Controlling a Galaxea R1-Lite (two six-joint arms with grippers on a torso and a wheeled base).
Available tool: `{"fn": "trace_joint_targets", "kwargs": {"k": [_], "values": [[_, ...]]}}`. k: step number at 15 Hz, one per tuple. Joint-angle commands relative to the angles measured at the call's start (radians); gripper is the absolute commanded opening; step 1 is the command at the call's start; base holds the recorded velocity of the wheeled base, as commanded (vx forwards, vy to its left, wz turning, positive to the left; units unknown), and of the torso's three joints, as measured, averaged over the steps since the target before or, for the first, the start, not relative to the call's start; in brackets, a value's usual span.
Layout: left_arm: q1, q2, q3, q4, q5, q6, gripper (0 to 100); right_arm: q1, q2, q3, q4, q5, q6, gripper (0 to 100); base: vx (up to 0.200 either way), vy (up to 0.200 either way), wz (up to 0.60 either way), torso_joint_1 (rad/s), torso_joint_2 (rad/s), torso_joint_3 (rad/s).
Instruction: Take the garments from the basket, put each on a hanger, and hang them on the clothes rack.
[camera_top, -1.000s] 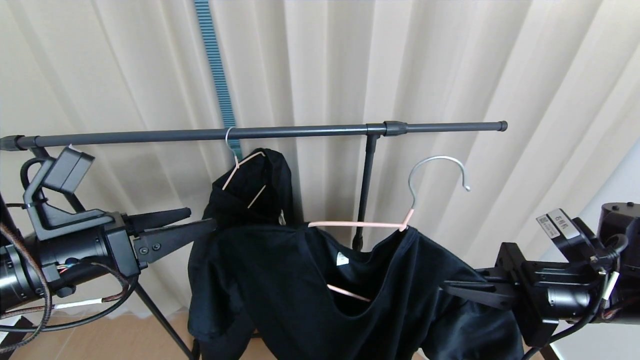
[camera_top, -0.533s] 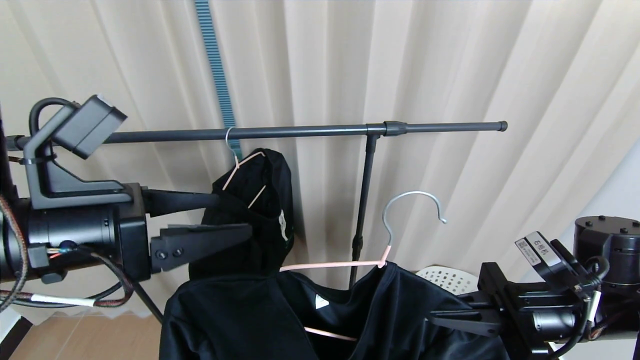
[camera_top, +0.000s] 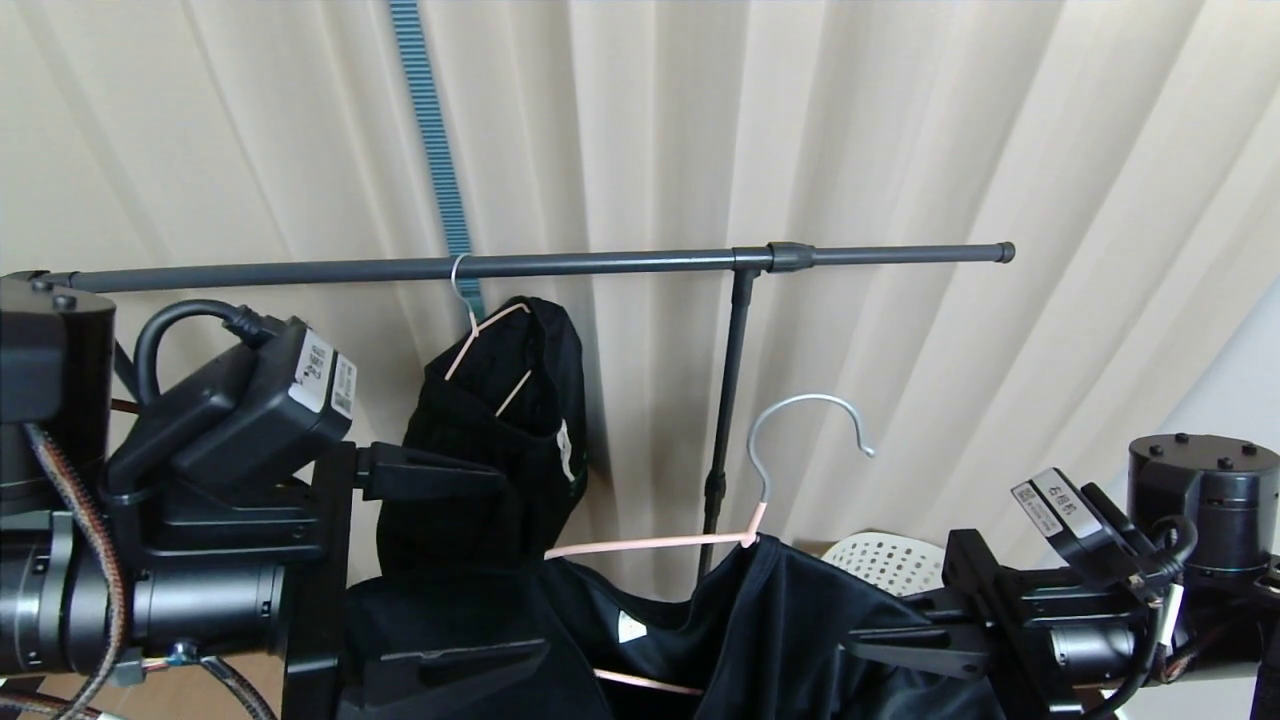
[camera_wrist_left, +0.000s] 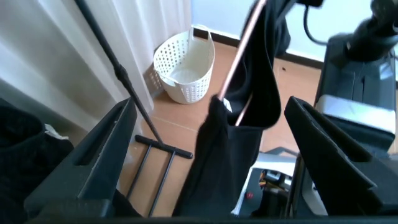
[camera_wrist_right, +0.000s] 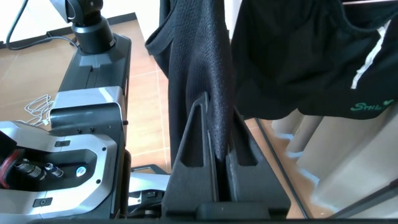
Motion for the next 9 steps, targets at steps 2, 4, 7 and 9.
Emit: {"fn": "trace_joint_targets", "kwargs": {"k": [2, 4, 7, 9], "values": [[-0.004, 0.038, 0.016, -0.004, -0.001, 0.012, 100, 0.016, 0.002, 0.002, 0.000, 0.000, -0.001, 0, 0.000, 0.000, 0.00, 0.000, 0.00, 0.000], [-0.024, 0.064, 0.013, -0.013, -0.001, 0.032, 100, 0.022, -0.004, 0.005, 0.000, 0.000, -0.001, 0, 0.000, 0.000, 0.00, 0.000, 0.00, 0.000], [-0.050, 0.118, 0.014, -0.035, -0.001, 0.037, 100, 0.025, -0.015, 0.013, 0.000, -0.001, -0.001, 0, 0.000, 0.000, 0.00, 0.000, 0.00, 0.000], [-0.051, 0.133, 0.016, -0.041, -0.001, 0.042, 100, 0.025, -0.026, 0.013, 0.000, -0.004, -0.001, 0, 0.000, 0.000, 0.00, 0.000, 0.00, 0.000]]}}
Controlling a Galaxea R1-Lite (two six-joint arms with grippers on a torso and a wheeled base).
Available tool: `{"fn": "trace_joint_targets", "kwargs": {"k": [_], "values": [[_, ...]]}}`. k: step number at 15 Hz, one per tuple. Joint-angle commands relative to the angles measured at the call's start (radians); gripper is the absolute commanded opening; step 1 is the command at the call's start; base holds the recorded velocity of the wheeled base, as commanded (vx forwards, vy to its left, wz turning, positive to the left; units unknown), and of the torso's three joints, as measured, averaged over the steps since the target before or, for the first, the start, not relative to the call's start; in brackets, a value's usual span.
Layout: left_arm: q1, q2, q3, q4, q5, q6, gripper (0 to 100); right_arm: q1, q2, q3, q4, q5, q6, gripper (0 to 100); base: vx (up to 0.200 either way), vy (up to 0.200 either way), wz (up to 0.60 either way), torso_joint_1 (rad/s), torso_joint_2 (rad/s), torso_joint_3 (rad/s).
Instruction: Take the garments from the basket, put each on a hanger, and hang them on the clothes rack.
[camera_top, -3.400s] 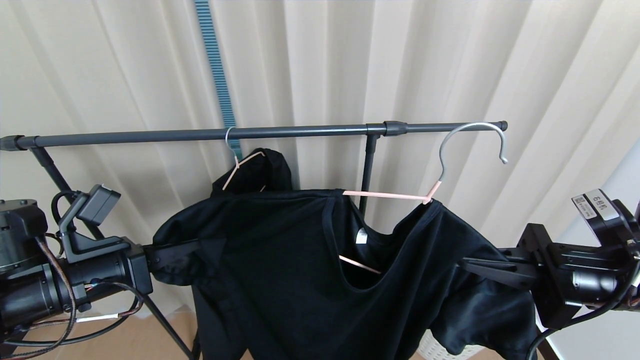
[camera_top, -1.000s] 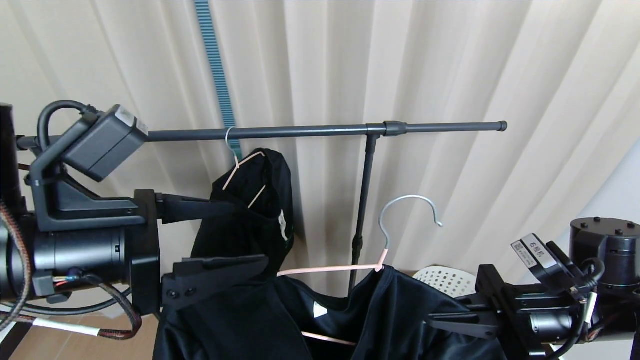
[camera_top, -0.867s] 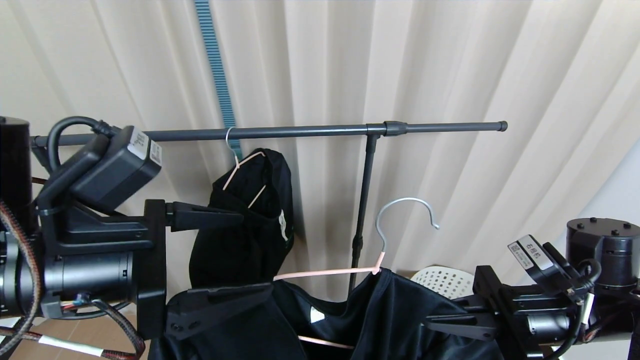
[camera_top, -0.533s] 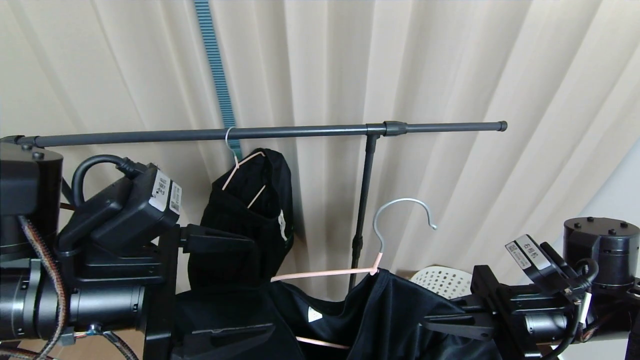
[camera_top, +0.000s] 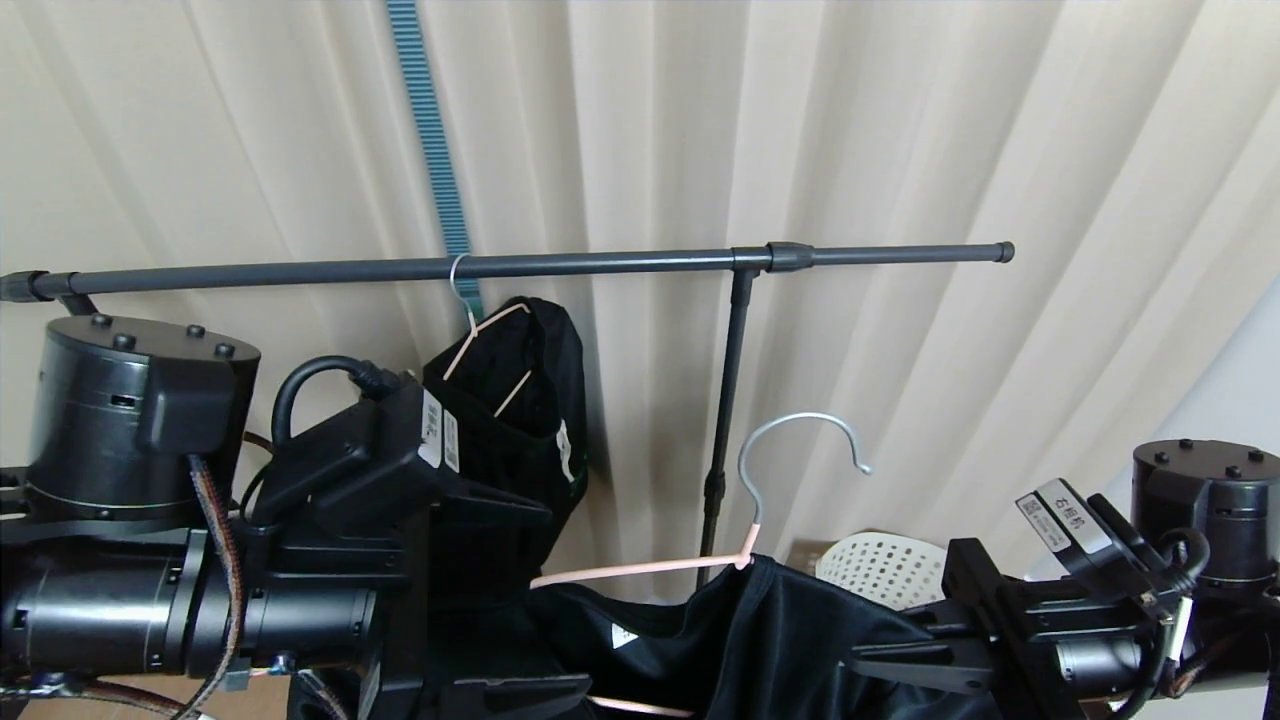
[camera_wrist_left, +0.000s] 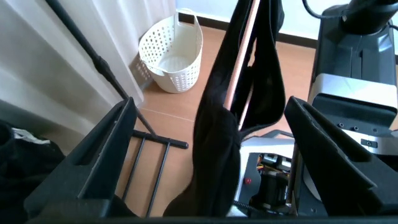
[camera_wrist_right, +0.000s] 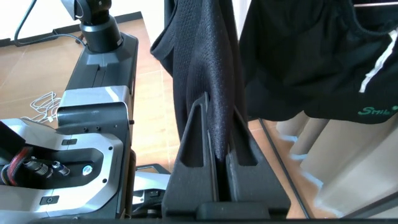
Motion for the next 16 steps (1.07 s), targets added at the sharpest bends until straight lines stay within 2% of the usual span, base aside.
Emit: {"fn": "trace_joint_targets", "kwargs": {"k": [1, 6, 7, 8, 9, 11, 16], "values": [[-0.006, 0.038, 0.001, -0.001, 0.000, 0.001, 100, 0.002, -0.012, 0.001, 0.000, -0.003, 0.000, 0, 0.000, 0.000, 0.00, 0.000, 0.00, 0.000], [-0.006, 0.044, 0.013, -0.001, 0.003, 0.001, 100, 0.002, -0.053, 0.007, 0.000, -0.003, 0.000, 0, 0.000, 0.000, 0.00, 0.000, 0.00, 0.000], [-0.008, 0.038, 0.039, -0.011, 0.003, -0.002, 0, 0.002, -0.056, 0.007, 0.001, -0.003, 0.000, 0, 0.000, 0.000, 0.00, 0.000, 0.00, 0.000], [-0.008, 0.038, 0.039, -0.011, 0.003, -0.002, 0, 0.002, -0.056, 0.007, 0.001, -0.003, 0.000, 0, 0.000, 0.000, 0.00, 0.000, 0.00, 0.000], [-0.006, 0.028, 0.081, -0.070, 0.004, -0.008, 0, 0.000, -0.056, 0.008, 0.000, -0.005, 0.000, 0, 0.000, 0.000, 0.00, 0.000, 0.00, 0.000], [-0.002, 0.006, 0.125, -0.126, 0.006, -0.010, 0, 0.000, -0.056, 0.007, 0.000, -0.005, 0.000, 0, 0.000, 0.000, 0.00, 0.000, 0.00, 0.000], [0.004, 0.005, 0.140, -0.138, 0.006, -0.008, 0, 0.000, -0.055, 0.016, 0.000, -0.020, -0.046, 0, 0.000, 0.000, 0.00, 0.000, 0.00, 0.000]]}}
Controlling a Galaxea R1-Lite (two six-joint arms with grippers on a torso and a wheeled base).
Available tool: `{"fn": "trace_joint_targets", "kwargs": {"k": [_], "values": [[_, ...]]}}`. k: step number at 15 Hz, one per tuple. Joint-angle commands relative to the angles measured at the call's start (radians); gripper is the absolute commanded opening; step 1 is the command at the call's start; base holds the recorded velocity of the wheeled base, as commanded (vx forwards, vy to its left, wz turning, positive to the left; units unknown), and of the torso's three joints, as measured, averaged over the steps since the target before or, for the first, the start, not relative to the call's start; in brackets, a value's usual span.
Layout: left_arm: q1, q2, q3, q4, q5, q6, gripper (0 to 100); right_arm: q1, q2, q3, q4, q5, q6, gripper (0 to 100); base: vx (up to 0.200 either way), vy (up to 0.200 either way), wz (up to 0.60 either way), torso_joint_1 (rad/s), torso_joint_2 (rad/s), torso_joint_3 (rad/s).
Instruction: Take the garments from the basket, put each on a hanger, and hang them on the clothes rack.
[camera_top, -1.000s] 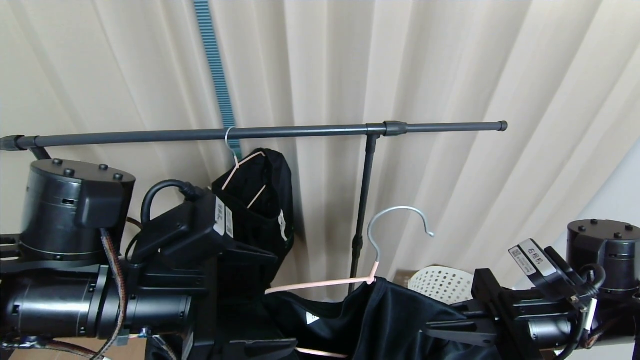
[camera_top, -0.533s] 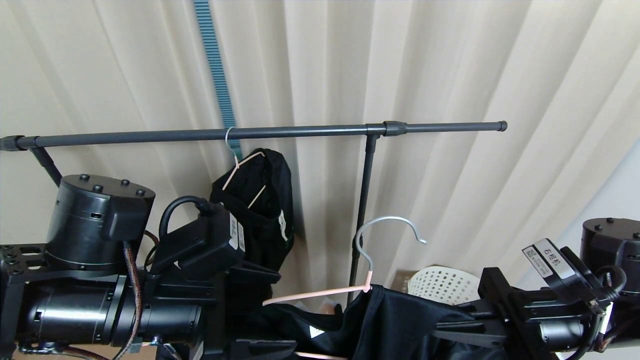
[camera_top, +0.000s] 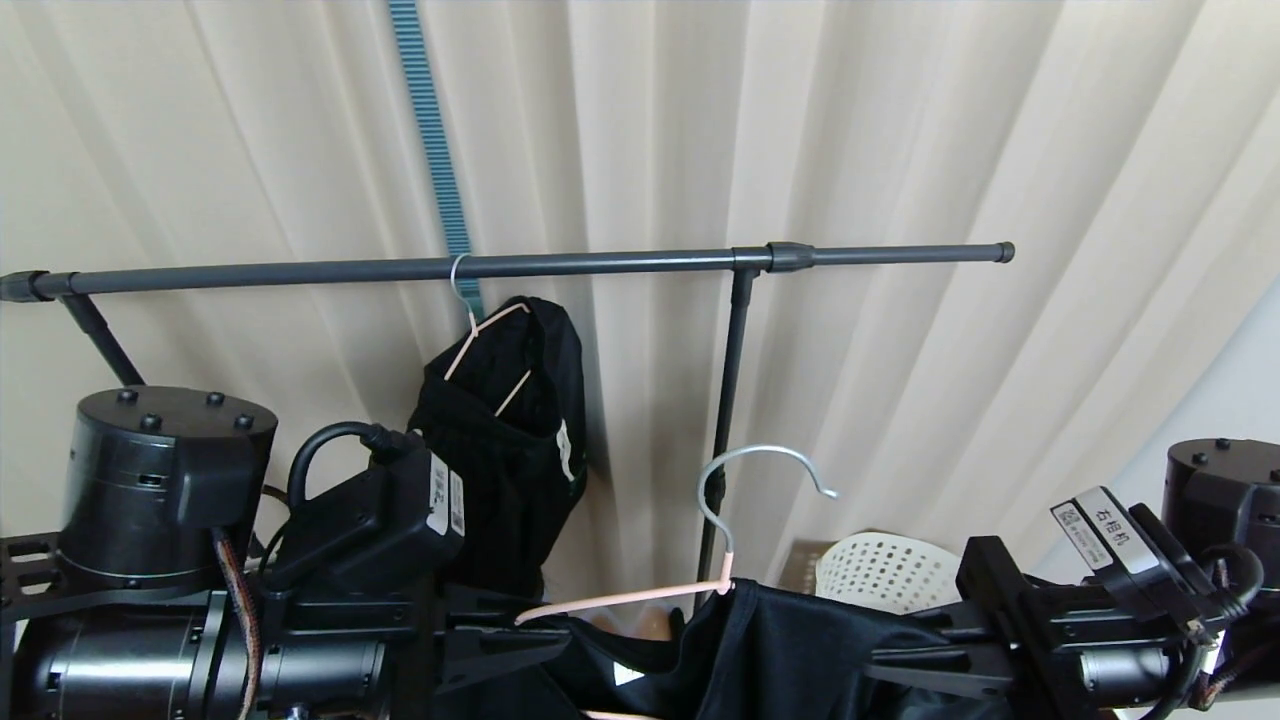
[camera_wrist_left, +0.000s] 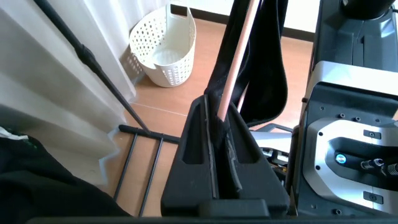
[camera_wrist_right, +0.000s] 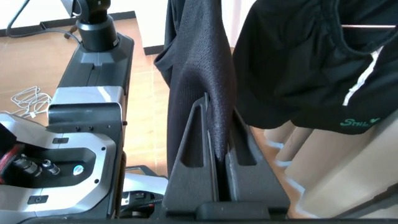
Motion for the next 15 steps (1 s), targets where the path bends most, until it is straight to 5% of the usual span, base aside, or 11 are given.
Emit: {"fn": "trace_joint_targets", "kwargs": {"k": [1, 3, 4, 15], "values": [[0.002, -0.009, 0.016, -0.001, 0.001, 0.000, 0, 0.000, -0.001, 0.005, 0.000, -0.030, -0.003, 0, 0.000, 0.000, 0.00, 0.000, 0.00, 0.000], [0.008, -0.030, 0.030, -0.001, 0.001, -0.006, 0, 0.000, -0.001, 0.009, -0.001, -0.061, -0.003, 0, 0.000, 0.000, 0.00, 0.000, 0.00, 0.000], [0.022, -0.049, 0.036, -0.001, 0.001, -0.009, 0, 0.000, -0.001, 0.005, -0.001, -0.063, -0.003, 100, 0.000, 0.000, 0.00, 0.000, 0.00, 0.000], [0.155, -0.323, 0.151, 0.001, 0.000, -0.023, 0, -0.150, -0.063, -0.030, -0.001, -0.064, -0.036, 100, 0.000, 0.000, 0.00, 0.000, 0.00, 0.000]]}}
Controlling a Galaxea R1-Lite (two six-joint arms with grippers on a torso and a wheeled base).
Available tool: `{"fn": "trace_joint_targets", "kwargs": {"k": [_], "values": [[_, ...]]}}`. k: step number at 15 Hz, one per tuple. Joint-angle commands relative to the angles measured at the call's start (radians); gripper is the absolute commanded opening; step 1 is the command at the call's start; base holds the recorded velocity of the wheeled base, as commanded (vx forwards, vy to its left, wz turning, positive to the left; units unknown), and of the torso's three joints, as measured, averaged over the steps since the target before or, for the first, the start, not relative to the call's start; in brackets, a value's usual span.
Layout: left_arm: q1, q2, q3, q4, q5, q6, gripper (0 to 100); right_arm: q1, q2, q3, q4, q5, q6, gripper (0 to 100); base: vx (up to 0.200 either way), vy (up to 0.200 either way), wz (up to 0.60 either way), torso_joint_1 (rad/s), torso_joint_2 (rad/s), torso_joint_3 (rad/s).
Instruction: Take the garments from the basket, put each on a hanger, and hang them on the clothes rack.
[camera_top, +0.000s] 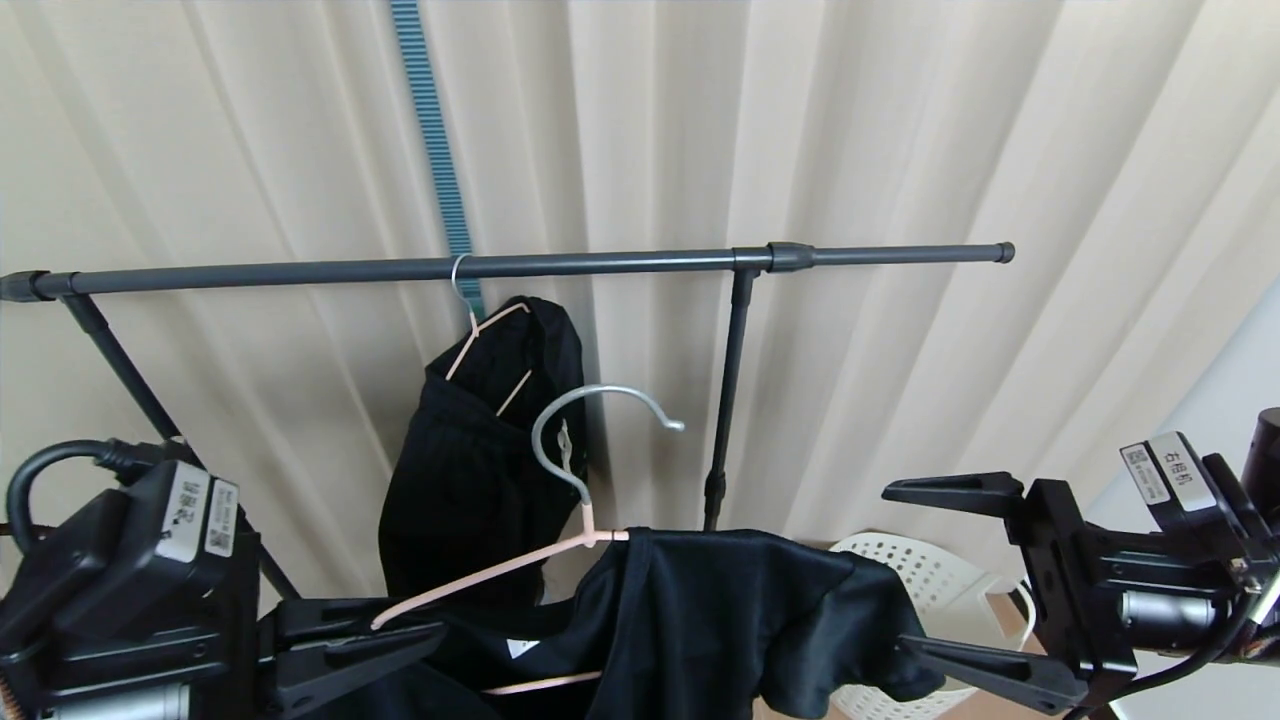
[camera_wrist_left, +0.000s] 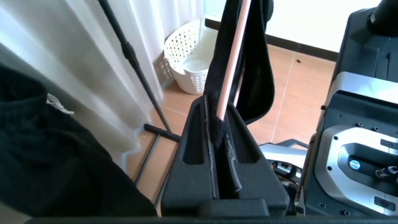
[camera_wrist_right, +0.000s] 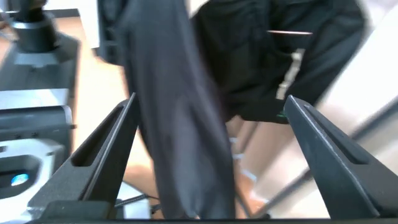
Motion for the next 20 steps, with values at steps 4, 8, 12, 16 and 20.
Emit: {"fn": "trace_joint_targets", "kwargs": {"k": [4, 8, 12, 16, 20], "values": [[0.034, -0.074, 0.008, -0.002, 0.001, -0.002, 0, -0.029, 0.040, -0.011, 0.001, 0.000, -0.003, 100, 0.000, 0.000, 0.00, 0.000, 0.00, 0.000], [0.046, -0.074, 0.006, -0.003, 0.001, -0.003, 0, -0.034, 0.112, -0.017, 0.000, 0.000, -0.042, 100, 0.000, 0.000, 0.00, 0.000, 0.00, 0.000], [0.054, -0.068, 0.006, -0.003, 0.001, -0.003, 0, -0.034, 0.178, -0.016, 0.000, -0.008, -0.095, 100, 0.000, 0.000, 0.00, 0.000, 0.00, 0.000], [0.057, -0.066, 0.013, -0.002, 0.001, -0.006, 0, -0.031, 0.187, -0.016, 0.000, -0.018, -0.101, 0, 0.000, 0.000, 0.00, 0.000, 0.00, 0.000], [0.057, -0.068, 0.008, -0.002, -0.001, -0.020, 0, -0.037, 0.181, -0.022, 0.000, -0.020, -0.101, 0, 0.000, 0.000, 0.00, 0.000, 0.00, 0.000]]}}
